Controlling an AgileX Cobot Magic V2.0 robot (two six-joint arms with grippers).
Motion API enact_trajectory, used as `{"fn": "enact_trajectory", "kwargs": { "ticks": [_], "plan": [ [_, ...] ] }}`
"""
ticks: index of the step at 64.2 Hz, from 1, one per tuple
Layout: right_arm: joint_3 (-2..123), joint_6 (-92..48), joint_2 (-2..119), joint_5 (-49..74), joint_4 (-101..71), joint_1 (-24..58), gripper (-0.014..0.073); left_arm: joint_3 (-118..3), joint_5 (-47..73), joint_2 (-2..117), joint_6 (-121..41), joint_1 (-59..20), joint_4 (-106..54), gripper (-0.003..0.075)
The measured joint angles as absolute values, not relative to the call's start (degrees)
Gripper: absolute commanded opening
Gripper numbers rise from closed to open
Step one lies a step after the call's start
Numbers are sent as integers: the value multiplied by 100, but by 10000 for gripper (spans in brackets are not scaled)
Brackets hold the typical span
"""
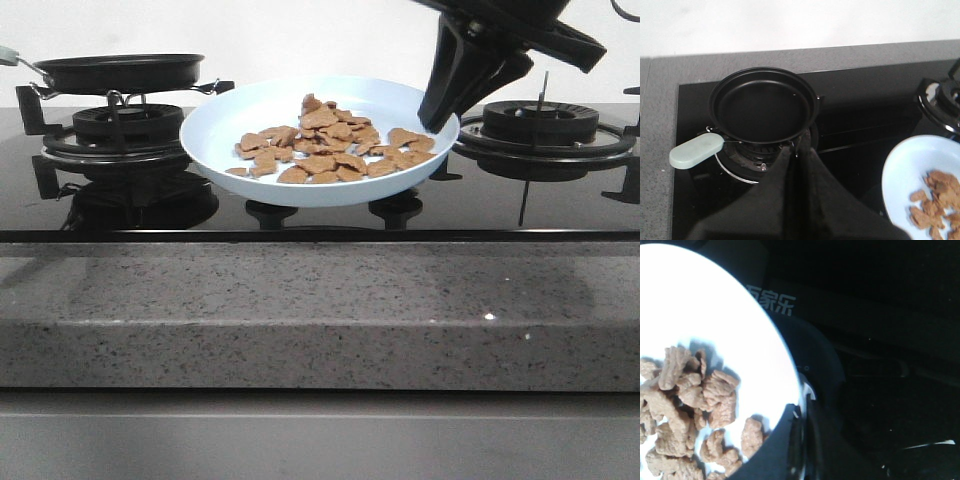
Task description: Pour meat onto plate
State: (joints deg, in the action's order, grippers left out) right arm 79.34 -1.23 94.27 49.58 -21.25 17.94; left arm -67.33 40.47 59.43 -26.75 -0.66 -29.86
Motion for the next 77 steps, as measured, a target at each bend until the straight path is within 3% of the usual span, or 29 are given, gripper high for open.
{"fn": "enact_trajectory", "kwargs": {
  "ticks": [19, 50, 77],
  "plan": [
    [7934, -123, 9427, 4958, -2125, 1794, -68, -5326, 3503, 4508, -1355, -730, -1339, -20],
    [7934, -123, 9427, 4958, -2125, 1794, -68, -3490, 3063, 2302, -1187, -739, -1034, -20],
    [7934, -123, 9427, 4958, -2125, 1794, -68, -3293, 2896, 2088, -1187, -739, -1341, -20]
  ]
}}
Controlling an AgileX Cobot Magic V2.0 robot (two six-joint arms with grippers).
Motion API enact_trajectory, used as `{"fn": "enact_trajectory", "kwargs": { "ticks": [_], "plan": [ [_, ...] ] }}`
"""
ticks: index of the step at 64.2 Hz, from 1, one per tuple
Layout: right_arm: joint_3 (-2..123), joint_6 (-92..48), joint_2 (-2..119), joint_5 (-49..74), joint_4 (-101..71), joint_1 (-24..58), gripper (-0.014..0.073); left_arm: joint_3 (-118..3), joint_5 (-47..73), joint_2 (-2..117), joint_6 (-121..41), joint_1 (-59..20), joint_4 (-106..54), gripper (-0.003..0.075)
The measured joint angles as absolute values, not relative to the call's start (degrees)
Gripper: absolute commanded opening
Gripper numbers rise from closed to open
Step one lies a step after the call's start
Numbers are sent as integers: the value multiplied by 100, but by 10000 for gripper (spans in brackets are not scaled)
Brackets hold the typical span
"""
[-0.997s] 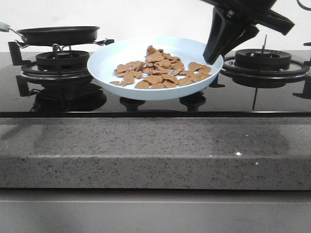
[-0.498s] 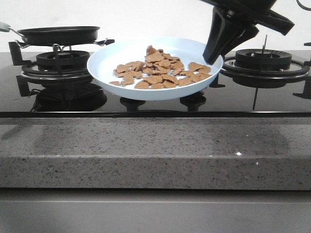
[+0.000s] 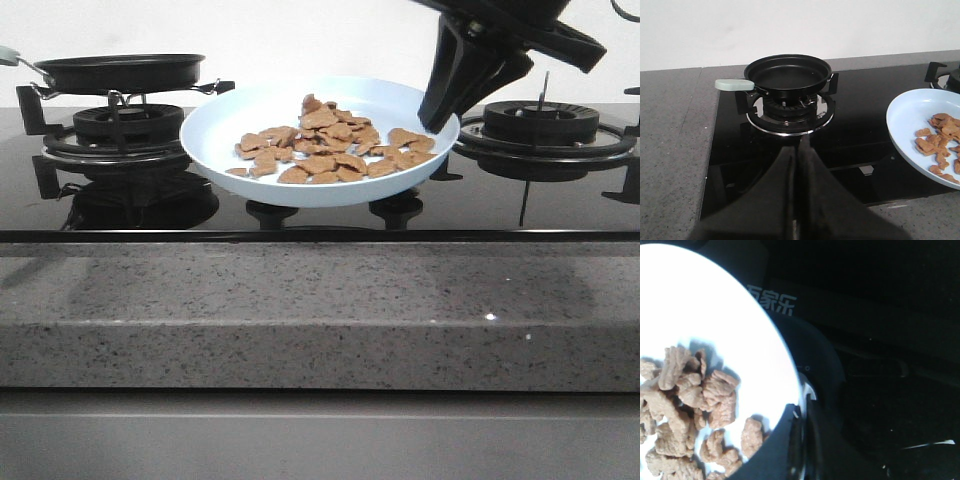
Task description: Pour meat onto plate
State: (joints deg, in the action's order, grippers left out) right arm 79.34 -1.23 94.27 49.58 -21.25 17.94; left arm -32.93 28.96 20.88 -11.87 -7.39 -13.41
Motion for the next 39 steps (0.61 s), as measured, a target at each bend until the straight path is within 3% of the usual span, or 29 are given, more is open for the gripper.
{"fn": "enact_trajectory", "kwargs": {
  "ticks": [39],
  "plan": [
    [7934, -123, 9427, 4958, -2125, 1794, -68, -3293, 2873, 2088, -1187, -739, -1423, -20]
  ]
}}
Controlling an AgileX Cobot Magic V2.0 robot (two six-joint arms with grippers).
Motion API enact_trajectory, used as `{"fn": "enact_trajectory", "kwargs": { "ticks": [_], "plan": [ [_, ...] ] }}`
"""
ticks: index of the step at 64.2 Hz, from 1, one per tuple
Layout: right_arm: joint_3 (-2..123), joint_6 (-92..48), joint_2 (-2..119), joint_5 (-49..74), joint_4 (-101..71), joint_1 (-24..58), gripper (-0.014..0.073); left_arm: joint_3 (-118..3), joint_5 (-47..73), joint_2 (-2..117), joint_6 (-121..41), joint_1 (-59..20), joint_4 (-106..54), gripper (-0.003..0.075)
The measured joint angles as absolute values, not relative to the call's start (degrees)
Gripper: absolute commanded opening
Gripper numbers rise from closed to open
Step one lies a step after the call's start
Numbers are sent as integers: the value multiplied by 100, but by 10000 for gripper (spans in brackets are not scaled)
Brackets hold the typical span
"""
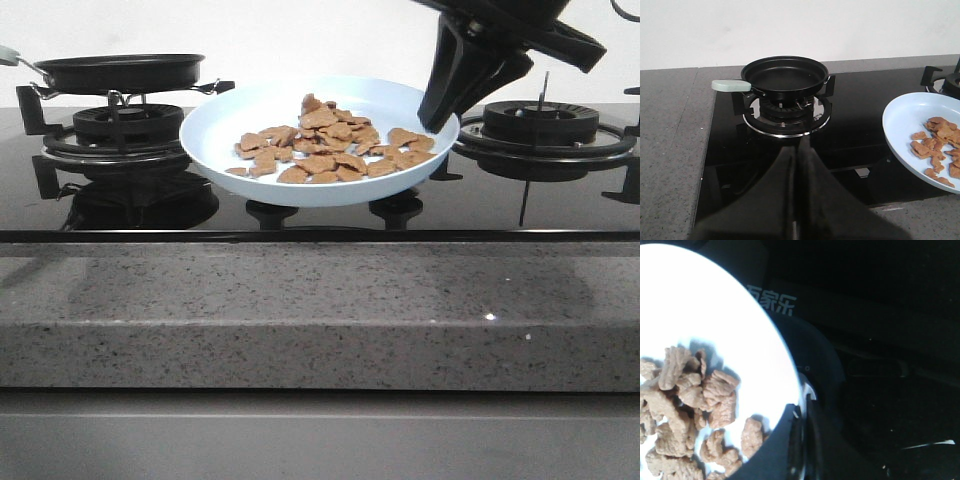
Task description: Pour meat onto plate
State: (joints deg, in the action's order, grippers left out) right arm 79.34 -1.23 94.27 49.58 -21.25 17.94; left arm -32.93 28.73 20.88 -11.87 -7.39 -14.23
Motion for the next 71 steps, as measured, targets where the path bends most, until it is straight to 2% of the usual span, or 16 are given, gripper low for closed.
{"fn": "enact_trajectory", "kwargs": {
  "ticks": [20, 35, 49, 71],
  "plan": [
    [8067, -123, 9452, 5209, -2398, 1754, -68, -3293, 2873, 2088, -1187, -739, -1423, -20],
    [9012, -123, 9745, 5683, -2609, 1371, -68, -3293, 2873, 2088, -1183, -739, -1423, -20],
    [10196, -123, 10577, 6067, -2609, 1074, -68, -3293, 2873, 2088, -1183, -739, -1423, -20],
    [11764, -123, 12076, 6427, -2609, 1062, -68, -3293, 2873, 2088, -1183, -739, -1423, -20]
  ]
}}
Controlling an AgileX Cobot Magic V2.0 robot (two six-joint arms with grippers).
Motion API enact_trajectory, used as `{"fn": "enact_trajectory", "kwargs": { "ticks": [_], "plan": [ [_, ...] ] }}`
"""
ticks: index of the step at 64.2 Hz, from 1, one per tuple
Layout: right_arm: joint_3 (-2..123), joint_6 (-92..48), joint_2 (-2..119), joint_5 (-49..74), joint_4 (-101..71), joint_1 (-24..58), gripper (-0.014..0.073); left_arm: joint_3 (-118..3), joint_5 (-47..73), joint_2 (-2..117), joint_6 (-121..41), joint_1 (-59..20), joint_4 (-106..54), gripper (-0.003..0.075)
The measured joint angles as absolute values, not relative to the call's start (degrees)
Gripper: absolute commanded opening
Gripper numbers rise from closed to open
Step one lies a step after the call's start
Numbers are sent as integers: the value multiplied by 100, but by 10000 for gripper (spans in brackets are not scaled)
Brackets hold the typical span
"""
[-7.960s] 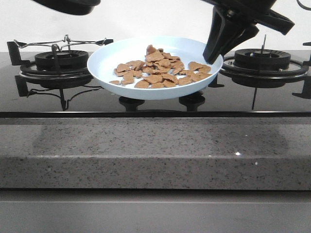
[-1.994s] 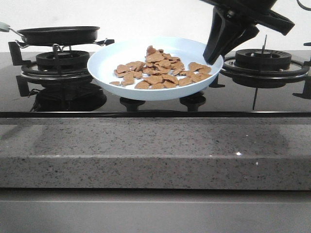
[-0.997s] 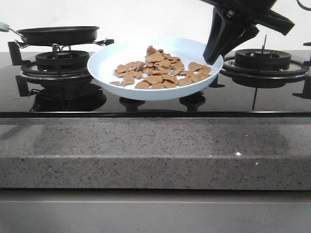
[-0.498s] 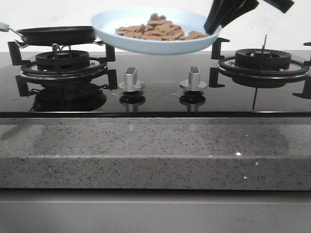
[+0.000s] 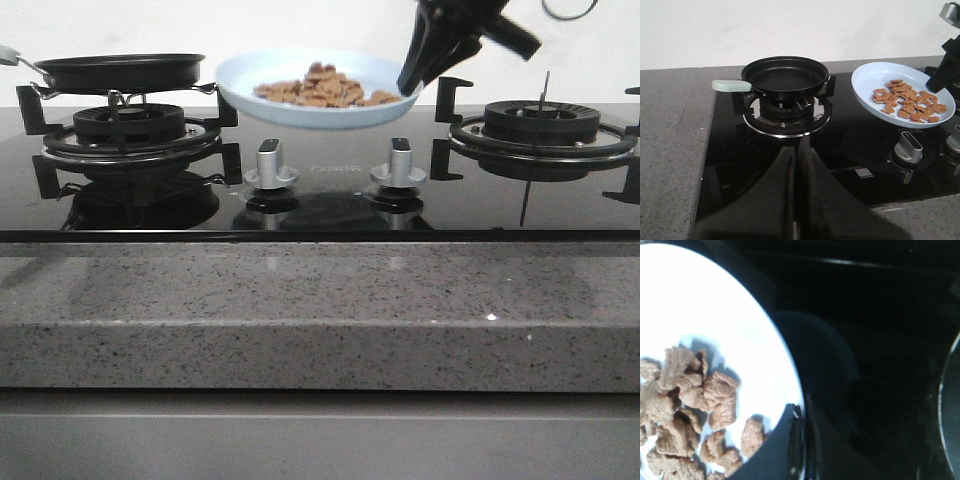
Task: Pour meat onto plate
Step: 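Lower the blue plate with the right gripper back between the knobs, then open the right gripper and raise it away from the plate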
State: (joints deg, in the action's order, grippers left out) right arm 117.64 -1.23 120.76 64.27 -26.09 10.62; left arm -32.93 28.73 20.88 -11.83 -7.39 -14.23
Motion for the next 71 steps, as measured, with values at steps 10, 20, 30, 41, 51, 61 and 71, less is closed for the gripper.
{"fn": "enact_trajectory", "kwargs": {
  "ticks": [10, 20, 30, 41, 51, 61, 71],
  "plan": [
    [11980, -123, 12402, 6600, -2609, 1062, -68, -3293, 2873, 2088, -1183, -739, -1423, -20],
    [11990, -107, 12425, 6631, -2539, 1059, -67, -3293, 2873, 2088, -1183, -739, -1423, -20],
    [11992, -107, 12425, 6690, -2393, 1049, -47, -3293, 2873, 2088, -1183, -739, -1423, -20],
    [11992, -107, 12425, 6735, -2325, 1049, 120, -3293, 2873, 2088, -1183, -739, -1423, -20],
    [12002, -107, 12425, 6735, -2325, 1049, 293, -3293, 2873, 2088, -1183, -739, -1423, -20],
    [12126, -107, 12425, 6697, -2325, 1030, 325, -3293, 2873, 2088, -1174, -739, -1423, -20],
    [12603, -107, 12425, 6894, -2223, 970, 303, -3293, 2873, 2088, -1174, -739, -1423, -20]
  ]
}}
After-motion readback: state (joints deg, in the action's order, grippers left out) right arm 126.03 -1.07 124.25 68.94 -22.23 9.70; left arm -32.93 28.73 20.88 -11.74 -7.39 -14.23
